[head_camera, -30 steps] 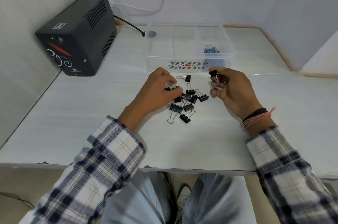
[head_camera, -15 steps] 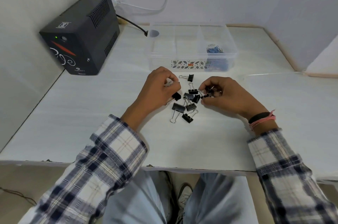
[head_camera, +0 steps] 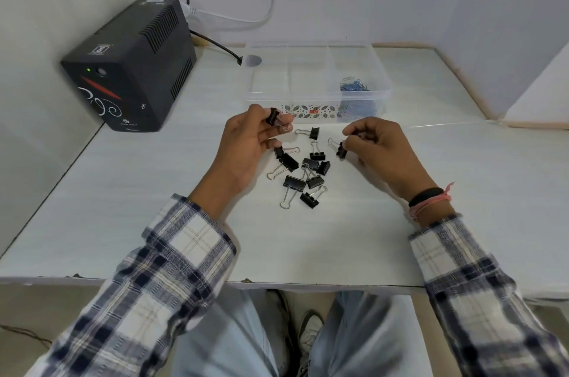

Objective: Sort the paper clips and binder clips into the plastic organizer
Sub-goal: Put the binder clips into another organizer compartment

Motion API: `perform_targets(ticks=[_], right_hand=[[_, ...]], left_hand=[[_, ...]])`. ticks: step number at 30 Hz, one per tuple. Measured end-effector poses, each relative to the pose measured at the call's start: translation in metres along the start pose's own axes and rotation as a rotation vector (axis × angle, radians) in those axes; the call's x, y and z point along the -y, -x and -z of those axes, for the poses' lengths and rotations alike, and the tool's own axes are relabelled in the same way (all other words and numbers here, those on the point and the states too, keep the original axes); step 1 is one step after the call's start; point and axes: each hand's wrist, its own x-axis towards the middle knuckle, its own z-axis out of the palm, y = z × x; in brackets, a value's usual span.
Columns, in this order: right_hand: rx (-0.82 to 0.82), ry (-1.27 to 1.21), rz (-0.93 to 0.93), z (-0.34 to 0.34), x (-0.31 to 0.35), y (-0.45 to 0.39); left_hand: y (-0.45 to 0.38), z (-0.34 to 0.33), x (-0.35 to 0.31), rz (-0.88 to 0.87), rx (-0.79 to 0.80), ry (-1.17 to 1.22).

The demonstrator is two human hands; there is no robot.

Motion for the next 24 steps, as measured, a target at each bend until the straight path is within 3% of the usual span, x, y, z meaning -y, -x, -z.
perform_targets(ticks=[3,6,8,10,12,14,20,24], right_hand=[[-0.055,-0.327,-0.041,0.002,0.007,-0.001],[-0.071,-0.814,-0.251,0.012,0.01,-0.006],[-0.028,-1.085,-0.416,0.016,0.011,-0.007],[0.006,-1.222,-0.496,0.016,0.011,-0.006],[0.03,-1.284,-0.526,0.011,0.011,-0.004],[0.027,-1.294,-0.548,0.008,0.011,-0.005],[0.007,-1.369,-0.582,0.009,0.007,-0.007],[0.008,-1.321,-0.603,0.007,0.006,-0.008]], left_hand=[[-0.001,0.002,-0.001,0.08,-0.017,0.15],[-0.002,0.005,-0.001,0.146,-0.051,0.217],[-0.002,0.006,-0.002,0.149,-0.066,0.122],[-0.002,0.011,0.001,-0.004,-0.084,-0.198],[-0.005,0.019,0.007,-0.255,-0.066,-0.703],[-0.006,0.023,0.011,-0.333,0.011,-1.052],[-0.007,0.031,0.008,-0.223,0.213,-1.148],[-0.004,0.027,0.003,-0.249,0.215,-1.171]])
